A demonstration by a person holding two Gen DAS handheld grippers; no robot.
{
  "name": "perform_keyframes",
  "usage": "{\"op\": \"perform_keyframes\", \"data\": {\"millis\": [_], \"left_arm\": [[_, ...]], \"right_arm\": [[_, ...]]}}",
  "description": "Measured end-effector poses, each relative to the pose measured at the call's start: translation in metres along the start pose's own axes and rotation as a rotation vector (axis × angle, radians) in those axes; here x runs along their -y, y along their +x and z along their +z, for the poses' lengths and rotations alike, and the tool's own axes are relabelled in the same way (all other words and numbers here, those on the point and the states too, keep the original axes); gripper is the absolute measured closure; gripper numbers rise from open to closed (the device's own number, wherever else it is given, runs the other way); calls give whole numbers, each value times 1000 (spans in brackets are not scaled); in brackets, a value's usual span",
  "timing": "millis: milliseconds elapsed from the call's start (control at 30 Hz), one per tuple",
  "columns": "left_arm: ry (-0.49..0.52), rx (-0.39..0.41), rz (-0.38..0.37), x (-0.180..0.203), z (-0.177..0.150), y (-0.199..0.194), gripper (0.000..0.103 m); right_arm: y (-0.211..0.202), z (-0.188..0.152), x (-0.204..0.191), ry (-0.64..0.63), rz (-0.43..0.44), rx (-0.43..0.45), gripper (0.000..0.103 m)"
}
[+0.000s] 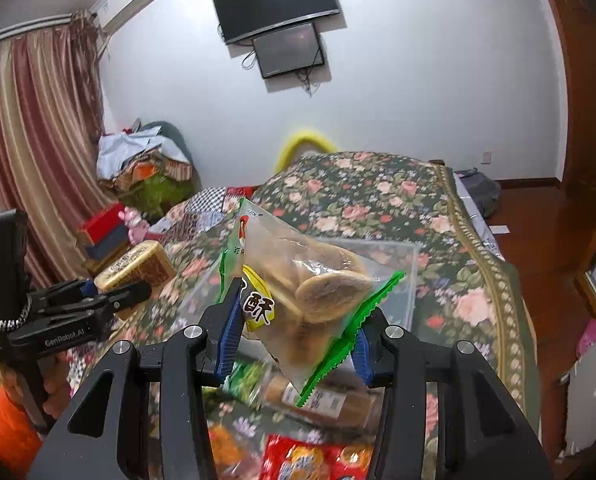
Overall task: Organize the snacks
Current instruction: 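Lower both held snacks into the clear box and open both tools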
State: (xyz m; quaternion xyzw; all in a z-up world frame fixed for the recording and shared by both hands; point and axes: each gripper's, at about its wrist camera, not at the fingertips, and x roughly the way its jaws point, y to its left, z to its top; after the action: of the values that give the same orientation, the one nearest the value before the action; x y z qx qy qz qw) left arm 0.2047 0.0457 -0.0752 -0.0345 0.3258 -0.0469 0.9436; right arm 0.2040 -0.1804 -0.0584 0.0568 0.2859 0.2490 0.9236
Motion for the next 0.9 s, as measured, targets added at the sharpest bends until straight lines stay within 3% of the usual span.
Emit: {"op": "perform_keyframes", "data": {"millis": [400, 900], "left_arm": [[-9, -48, -35, 24, 21, 60, 48], [-2, -172, -37, 37, 16, 128, 48]], "right_arm": [[28, 16, 30, 31, -45, -8, 60], [90, 3, 50, 17, -78, -174, 60]]}}
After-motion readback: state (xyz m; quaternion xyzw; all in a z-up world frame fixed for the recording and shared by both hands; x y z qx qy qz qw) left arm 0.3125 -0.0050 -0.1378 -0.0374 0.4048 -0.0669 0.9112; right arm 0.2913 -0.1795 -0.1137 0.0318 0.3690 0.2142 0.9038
